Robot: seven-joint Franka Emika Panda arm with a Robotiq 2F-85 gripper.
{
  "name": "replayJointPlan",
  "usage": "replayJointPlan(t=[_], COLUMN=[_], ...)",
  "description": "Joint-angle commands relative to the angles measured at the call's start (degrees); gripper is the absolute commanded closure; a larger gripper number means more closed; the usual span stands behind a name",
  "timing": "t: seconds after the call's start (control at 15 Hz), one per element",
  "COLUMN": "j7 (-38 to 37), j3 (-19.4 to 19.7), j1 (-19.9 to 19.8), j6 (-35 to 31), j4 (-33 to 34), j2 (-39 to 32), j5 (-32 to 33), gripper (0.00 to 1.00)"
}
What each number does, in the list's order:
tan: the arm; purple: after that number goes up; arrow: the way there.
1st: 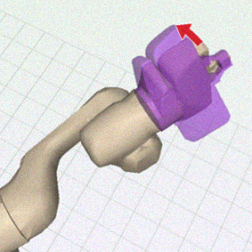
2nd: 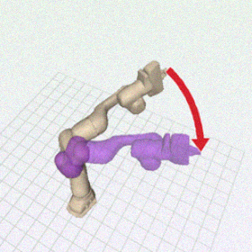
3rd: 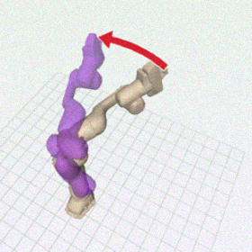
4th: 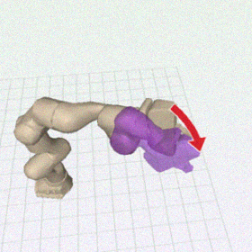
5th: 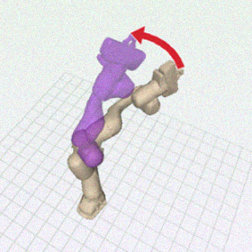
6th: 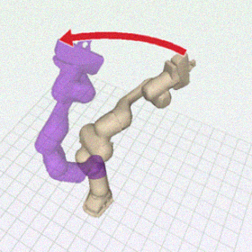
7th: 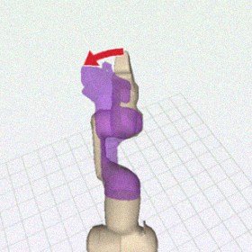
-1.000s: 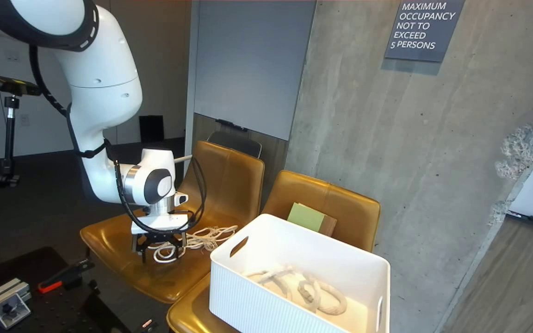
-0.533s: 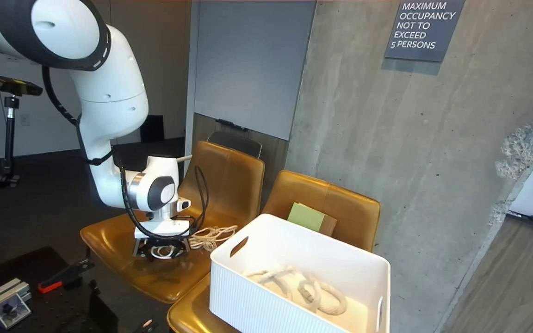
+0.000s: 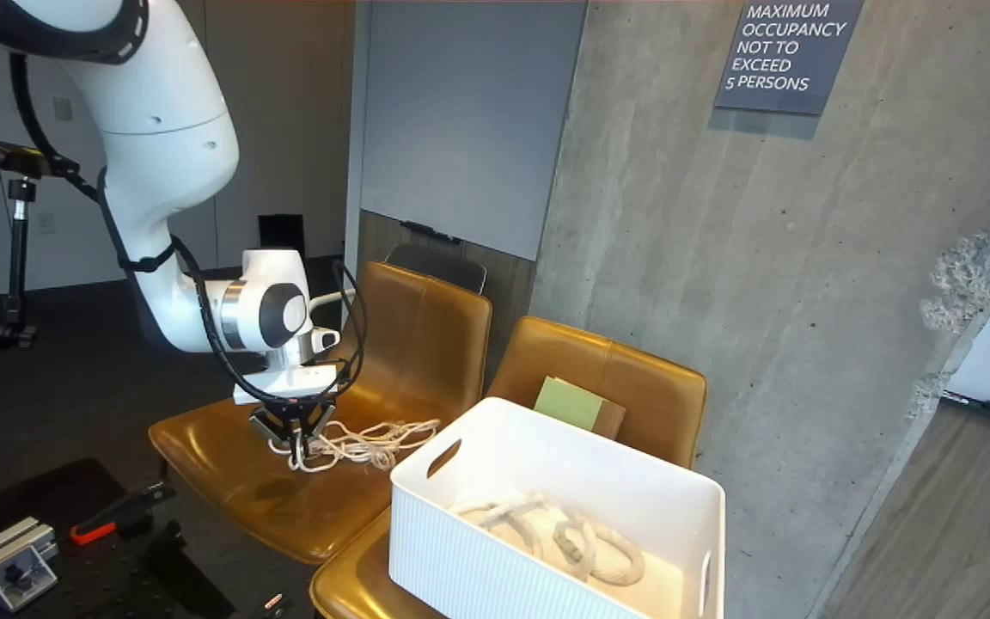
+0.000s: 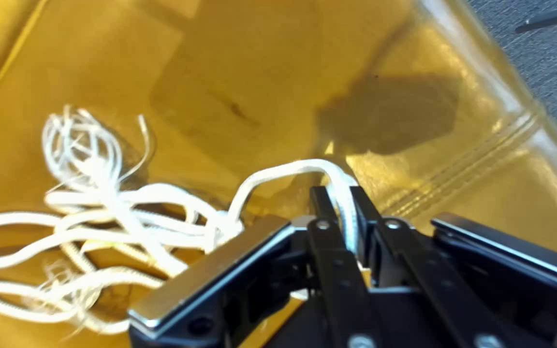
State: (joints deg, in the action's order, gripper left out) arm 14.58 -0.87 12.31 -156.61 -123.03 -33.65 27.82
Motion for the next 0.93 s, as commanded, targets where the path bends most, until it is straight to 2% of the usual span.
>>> replayJointPlan(t=[0.0,0.13,0.4,0.67,0.87], j7=[-7.89,-11.63,-11.2,-4.77,1.1], j3=[4.74,4.93,0.81,-1.88,-1.94], j1=[6.09,6.83,3.06,-0.76,-3.37], j6=[1.14,3.48,13.41,25.25,32.17], j4=[-8.57,-11.1,-10.78,-3.8,4.02], j2=[14.1,21.03,33.11,40.39,42.75], j5=[7.07,11.56,14.67,12.49,11.2], gripper=[1.0,0.99,0.99,0.99,0.99])
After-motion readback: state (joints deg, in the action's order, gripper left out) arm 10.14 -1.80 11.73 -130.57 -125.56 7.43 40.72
